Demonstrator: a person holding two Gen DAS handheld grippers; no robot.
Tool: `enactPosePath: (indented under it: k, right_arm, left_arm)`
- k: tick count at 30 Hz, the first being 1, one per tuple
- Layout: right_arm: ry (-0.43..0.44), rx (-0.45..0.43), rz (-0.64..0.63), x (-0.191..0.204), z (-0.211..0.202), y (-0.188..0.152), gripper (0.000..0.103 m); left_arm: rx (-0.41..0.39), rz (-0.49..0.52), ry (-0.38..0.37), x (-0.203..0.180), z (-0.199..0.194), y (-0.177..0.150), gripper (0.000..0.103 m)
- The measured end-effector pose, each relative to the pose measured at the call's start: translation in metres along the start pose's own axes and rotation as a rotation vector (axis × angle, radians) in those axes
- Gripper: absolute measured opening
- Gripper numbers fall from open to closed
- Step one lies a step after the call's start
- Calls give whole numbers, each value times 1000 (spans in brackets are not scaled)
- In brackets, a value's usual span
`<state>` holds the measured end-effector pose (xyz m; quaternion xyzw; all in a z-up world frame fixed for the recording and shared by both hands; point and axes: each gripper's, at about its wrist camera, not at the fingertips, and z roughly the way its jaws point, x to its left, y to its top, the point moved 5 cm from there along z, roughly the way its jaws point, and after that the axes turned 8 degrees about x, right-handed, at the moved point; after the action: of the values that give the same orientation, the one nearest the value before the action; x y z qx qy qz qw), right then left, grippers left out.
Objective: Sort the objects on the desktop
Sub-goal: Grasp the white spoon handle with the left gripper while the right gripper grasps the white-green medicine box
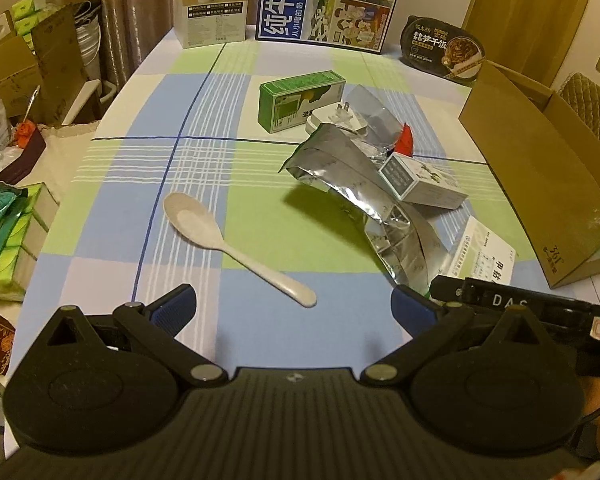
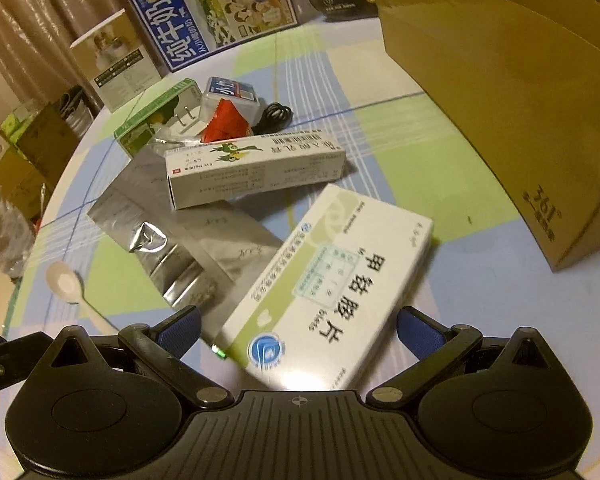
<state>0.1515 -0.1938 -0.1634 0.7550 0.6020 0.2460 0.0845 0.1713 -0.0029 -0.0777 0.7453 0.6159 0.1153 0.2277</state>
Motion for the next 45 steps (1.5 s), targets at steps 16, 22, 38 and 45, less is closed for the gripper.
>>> enactPosePath:
  k: [16, 22, 38, 45]
  right_arm:
    - [-41, -25, -223, -5, -4, -5, 83]
    - [-17, -14, -257, -11, -7, -6, 81]
    - [-5, -10, -276, -26, -18, -14, 77]
    - [10, 11, -295, -42, -32, -25, 73]
  left_arm:
    - [29, -61, 60, 46, 43, 19, 101]
    - [39, -36, 37, 46, 62, 27, 91]
    - [119, 182, 45, 30, 69, 15, 12]
    - [223, 358, -43, -14, 52, -22, 6]
